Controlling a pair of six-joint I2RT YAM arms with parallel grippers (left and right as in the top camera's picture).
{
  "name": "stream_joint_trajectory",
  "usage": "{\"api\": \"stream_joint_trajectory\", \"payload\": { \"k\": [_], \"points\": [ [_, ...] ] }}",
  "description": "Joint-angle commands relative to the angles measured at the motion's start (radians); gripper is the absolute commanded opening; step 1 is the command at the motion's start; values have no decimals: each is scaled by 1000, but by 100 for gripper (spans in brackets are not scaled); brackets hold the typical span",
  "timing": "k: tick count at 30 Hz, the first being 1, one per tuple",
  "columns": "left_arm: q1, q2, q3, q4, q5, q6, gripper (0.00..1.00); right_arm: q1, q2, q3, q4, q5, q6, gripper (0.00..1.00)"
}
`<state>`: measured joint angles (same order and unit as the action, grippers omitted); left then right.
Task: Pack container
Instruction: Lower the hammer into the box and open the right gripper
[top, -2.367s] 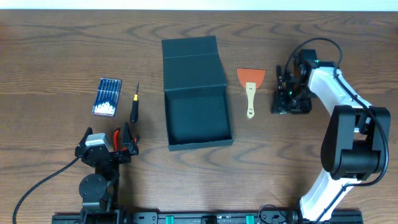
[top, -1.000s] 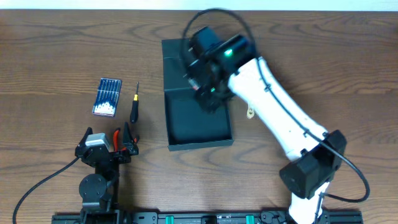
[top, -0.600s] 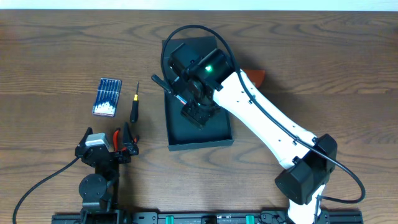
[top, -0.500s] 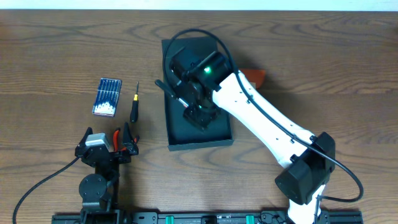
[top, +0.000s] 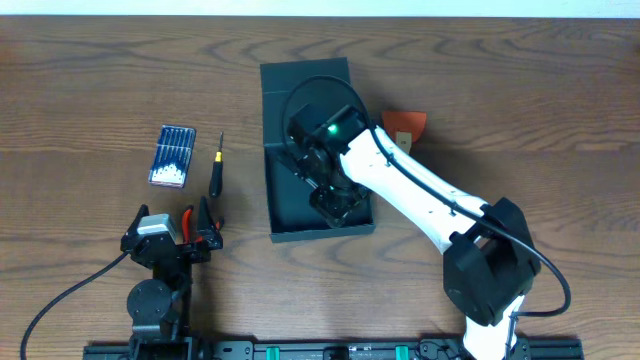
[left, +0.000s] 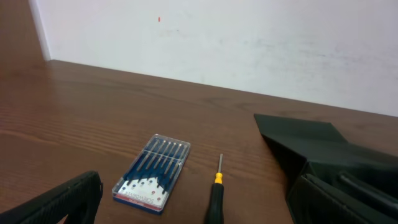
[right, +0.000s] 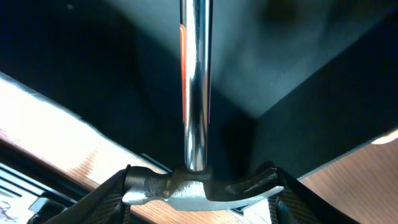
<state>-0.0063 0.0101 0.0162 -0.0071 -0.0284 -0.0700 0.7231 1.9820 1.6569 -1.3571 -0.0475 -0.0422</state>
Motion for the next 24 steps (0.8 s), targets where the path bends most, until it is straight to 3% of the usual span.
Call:
{"api": "stream_joint_trajectory", "payload": {
  "k": [1, 11, 18, 20, 24],
  "points": [
    [5, -6, -11, -19, -1, 14, 99, -22, -1, -14, 14, 6, 19, 21],
    [5, -6, -11, -19, -1, 14, 99, -30, -1, -108, 110, 6, 21, 32],
    [5, -6, -11, -19, -1, 14, 99, -31, -1, -123, 142, 6, 27, 60],
    [5, -6, -11, -19, -1, 14, 98, -31, -1, -123, 145, 6, 27, 73],
    [5, -6, -11, -19, -1, 14, 99, -31, -1, -120, 145, 6, 27, 77]
  ]
}}
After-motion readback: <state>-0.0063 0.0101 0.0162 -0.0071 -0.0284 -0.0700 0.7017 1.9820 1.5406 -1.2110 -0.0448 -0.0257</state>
